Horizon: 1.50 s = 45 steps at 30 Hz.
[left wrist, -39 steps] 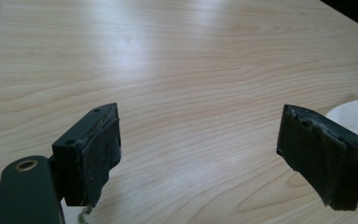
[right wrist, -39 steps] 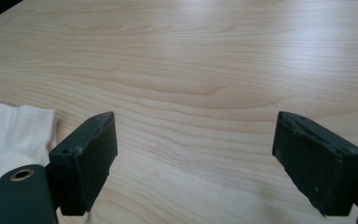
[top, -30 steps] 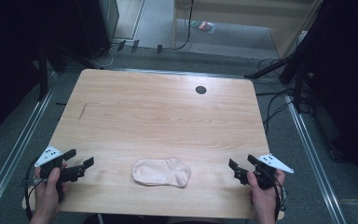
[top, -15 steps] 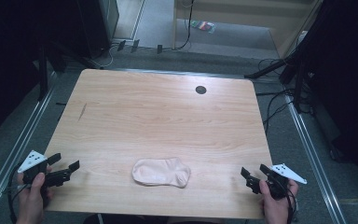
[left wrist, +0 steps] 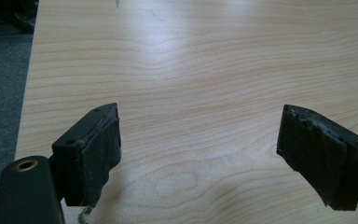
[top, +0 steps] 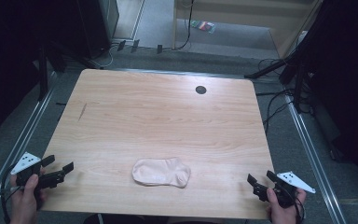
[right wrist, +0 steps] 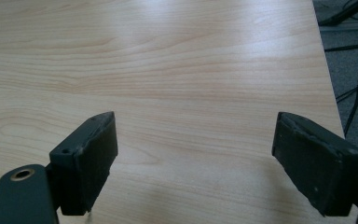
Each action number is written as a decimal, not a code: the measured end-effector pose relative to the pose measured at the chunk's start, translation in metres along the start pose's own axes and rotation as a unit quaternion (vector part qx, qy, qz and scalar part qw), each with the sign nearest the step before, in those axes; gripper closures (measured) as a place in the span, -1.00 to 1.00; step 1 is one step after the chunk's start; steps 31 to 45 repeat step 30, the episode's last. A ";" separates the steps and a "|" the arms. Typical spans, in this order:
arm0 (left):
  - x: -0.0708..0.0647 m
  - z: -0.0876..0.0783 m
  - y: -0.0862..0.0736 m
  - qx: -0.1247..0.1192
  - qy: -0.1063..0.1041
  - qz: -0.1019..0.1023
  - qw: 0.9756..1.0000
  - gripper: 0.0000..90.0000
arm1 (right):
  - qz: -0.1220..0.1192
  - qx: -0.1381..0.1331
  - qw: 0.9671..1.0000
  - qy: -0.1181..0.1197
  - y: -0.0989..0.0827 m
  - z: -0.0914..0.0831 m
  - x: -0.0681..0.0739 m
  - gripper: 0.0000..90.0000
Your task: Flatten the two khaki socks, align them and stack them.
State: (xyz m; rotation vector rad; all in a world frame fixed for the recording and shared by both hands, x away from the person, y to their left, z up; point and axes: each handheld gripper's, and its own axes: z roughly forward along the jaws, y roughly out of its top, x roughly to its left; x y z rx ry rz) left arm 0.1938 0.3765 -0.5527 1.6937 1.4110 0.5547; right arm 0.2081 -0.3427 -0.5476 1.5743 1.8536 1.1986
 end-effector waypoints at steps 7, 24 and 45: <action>-0.001 0.004 0.001 0.010 0.002 0.004 1.000 -0.69 | 0.008 0.009 1.000 -0.010 0.000 0.003 -0.001 -0.69; -0.003 0.006 0.002 0.015 0.014 0.009 1.000 -0.69 | 0.016 0.024 0.999 -0.022 0.002 0.007 -0.002 -0.68; -0.003 0.008 0.003 0.018 0.016 0.010 1.000 -0.69 | 0.014 0.008 1.000 -0.024 0.003 0.006 0.005 -0.69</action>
